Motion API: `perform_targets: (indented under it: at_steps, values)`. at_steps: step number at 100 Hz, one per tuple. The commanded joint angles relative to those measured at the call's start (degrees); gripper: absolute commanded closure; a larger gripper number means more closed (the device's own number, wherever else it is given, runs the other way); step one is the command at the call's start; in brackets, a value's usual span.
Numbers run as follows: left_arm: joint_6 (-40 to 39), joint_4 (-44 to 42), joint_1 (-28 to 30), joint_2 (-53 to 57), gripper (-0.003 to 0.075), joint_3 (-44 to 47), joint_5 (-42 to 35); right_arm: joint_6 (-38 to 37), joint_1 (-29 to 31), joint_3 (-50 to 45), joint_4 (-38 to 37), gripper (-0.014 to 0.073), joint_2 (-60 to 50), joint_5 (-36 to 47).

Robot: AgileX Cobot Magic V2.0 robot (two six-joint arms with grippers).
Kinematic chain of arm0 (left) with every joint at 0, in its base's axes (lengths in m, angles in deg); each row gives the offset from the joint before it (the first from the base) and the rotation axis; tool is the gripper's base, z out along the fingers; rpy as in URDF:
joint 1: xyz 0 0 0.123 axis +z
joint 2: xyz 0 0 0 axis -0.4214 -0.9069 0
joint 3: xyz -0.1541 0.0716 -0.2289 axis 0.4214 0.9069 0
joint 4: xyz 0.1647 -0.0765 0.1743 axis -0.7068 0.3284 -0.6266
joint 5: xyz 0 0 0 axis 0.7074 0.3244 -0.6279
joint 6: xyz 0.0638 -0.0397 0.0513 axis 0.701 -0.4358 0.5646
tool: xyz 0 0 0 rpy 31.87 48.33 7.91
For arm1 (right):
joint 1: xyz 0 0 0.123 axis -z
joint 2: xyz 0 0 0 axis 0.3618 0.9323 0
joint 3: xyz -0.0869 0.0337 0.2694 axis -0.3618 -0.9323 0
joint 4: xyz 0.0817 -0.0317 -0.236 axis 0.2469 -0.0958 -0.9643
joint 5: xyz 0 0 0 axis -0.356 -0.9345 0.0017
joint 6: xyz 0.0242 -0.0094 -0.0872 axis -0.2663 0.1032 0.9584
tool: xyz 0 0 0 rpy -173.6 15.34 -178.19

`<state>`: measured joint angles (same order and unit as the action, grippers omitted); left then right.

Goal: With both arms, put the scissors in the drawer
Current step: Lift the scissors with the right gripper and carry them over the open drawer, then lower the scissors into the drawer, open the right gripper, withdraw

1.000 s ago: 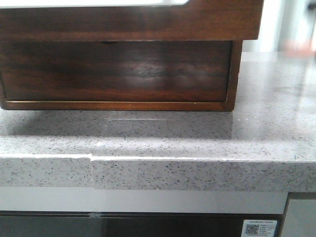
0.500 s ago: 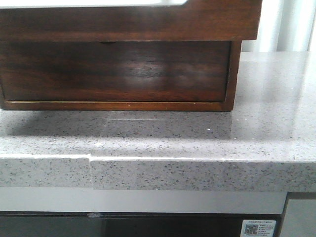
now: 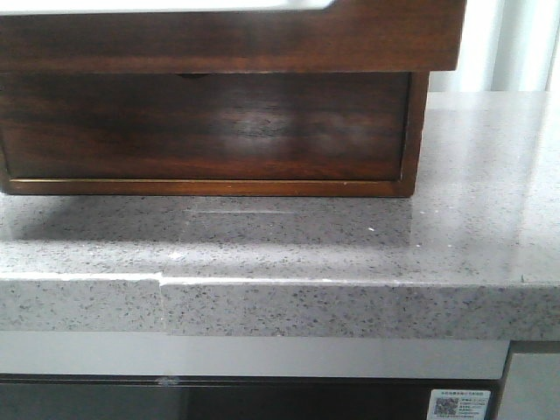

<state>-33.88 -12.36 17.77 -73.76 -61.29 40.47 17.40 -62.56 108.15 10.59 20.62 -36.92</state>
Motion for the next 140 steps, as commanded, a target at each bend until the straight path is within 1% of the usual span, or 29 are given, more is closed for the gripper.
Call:
perform_targets:
  at_steps: [1,14,29,41,46,51,56,58,62,64,65,68,73,76,81,86,91,98,102,106,107,108,110,113,118,121,129,140]
  values:
    - [0.0,2.9,-0.1,-0.6,0.0739,-1.9,-3.0,0.9,0.0,2.0,-1.6,0.0666,0.0,4.1]
    - [0.0,2.9,-0.1,-0.6,0.0739,-1.9,-3.0,0.9,0.0,2.0,-3.3,0.0666,1.9,3.6]
    - [0.0,2.9,-0.1,-0.6,0.0739,-1.9,-3.0,0.9,0.0,2.0,-7.0,0.0666,3.9,1.7]
    - [0.0,2.9,-0.1,-0.6,0.0739,-1.9,-3.0,0.9,0.0,2.0,-7.7,0.0665,4.8,-0.3]
    - [0.0,2.9,-0.1,-0.6,0.0739,-1.9,-3.0,0.9,0.0,2.0,-7.7,0.0658,5.0,-1.0]
    - [0.0,2.9,-0.1,-0.6,0.0739,-1.9,-3.0,0.8,0.0,2.0,-7.7,0.0629,5.0,-1.6]
    - [0.0,2.9,-0.1,-0.6,0.0739,-1.9,-2.8,0.2,0.0,2.0,-7.7,0.0568,5.0,-1.7]
    - [0.0,2.9,-0.1,-0.6,0.0739,-1.9,-2.9,-0.1,0.0,2.0,-7.7,0.0531,5.0,-1.7]
    - [0.0,2.9,-0.1,-0.6,0.0739,-1.9,-2.9,-0.9,0.1,2.0,-7.7,0.0442,5.0,-1.7]
    - [0.0,2.9,-0.1,-0.6,0.0739,-1.9,-2.9,-1.4,0.1,2.0,-7.7,0.0377,5.0,-1.7]
    - [0.0,2.9,-0.1,-0.6,0.0739,-1.9,-2.9,-1.6,0.1,2.0,-7.7,0.0377,5.0,-1.7]
    - [0.0,2.9,-0.1,-0.6,0.0739,-1.9,-2.9,-2.5,0.2,2.0,-7.7,0.0297,5.0,-1.6]
    - [0.0,2.9,-0.1,-0.6,0.0739,-1.9,-2.9,-3.9,0.2,2.0,-7.7,0.0200,5.0,-1.5]
    - [0.0,2.9,-0.1,-0.6,0.0739,-1.9,-2.9,-4.5,0.2,2.0,-7.7,0.0151,4.8,-1.5]
    - [0.0,2.9,-0.1,-0.6,0.0739,-1.9,-2.9,-5.3,0.2,2.0,-7.7,0.0120,4.4,-1.6]
    - [0.0,2.9,-0.1,-0.6,0.0739,-1.9,-2.9,-6.2,0.2,2.0,-7.7,0.0126,3.9,-1.6]
    - [0.0,2.9,-0.1,-0.6,0.0739,-1.9,-2.9,-7.3,0.2,2.0,-7.7,0.0150,2.8,-1.2]
    - [0.0,2.9,-0.1,-0.6,0.0739,-1.9,-2.9,-7.9,0.2,2.0,-7.7,0.0224,0.9,-0.9]
    - [0.0,2.9,-0.1,-0.6,0.0739,-1.9,-2.9,-9.1,0.2,2.0,-7.6,0.0298,-0.4,-0.9]
    - [0.0,2.9,-0.1,-0.6,0.0739,-1.9,-3.0,-10.3,0.2,2.0,-7.6,0.0408,-2.4,-1.2]
    - [0.0,2.9,-0.1,-0.6,0.0739,-1.9,-3.0,-10.5,0.2,2.0,-7.6,0.0408,-2.4,-1.2]
    - [0.0,2.9,-0.1,-0.6,0.0739,-1.9,-3.0,-10.8,0.2,2.0,-7.5,0.0458,-3.4,-1.4]
    - [-0.1,2.9,-0.1,-0.6,0.0739,-1.9,-3.1,-11.4,0.2,2.0,-7.5,0.0490,-4.0,-1.6]
    - [-0.1,2.9,-0.1,-0.6,0.0739,-1.9,-3.4,-12.2,0.2,2.0,-7.5,0.0562,-5.7,-1.7]
    - [-0.3,2.6,-0.1,-0.6,0.0739,-1.9,-4.0,-12.8,0.2,1.3,-7.5,0.0634,-8.3,-1.7]
    - [-0.4,2.4,-0.1,-0.5,0.0739,-1.9,-4.4,-12.8,0.2,0.7,-7.5,0.0653,-10.0,-1.7]
    - [-0.4,1.9,-0.1,-0.5,0.0739,-1.9,-5.5,-12.8,0.2,-2.0,-7.5,0.0641,-15.8,-1.5]
    - [-0.4,1.6,-0.1,-0.5,0.0739,-1.6,-6.8,-12.8,0.2,-9.4,-7.5,0.0641,-25.3,-0.8]
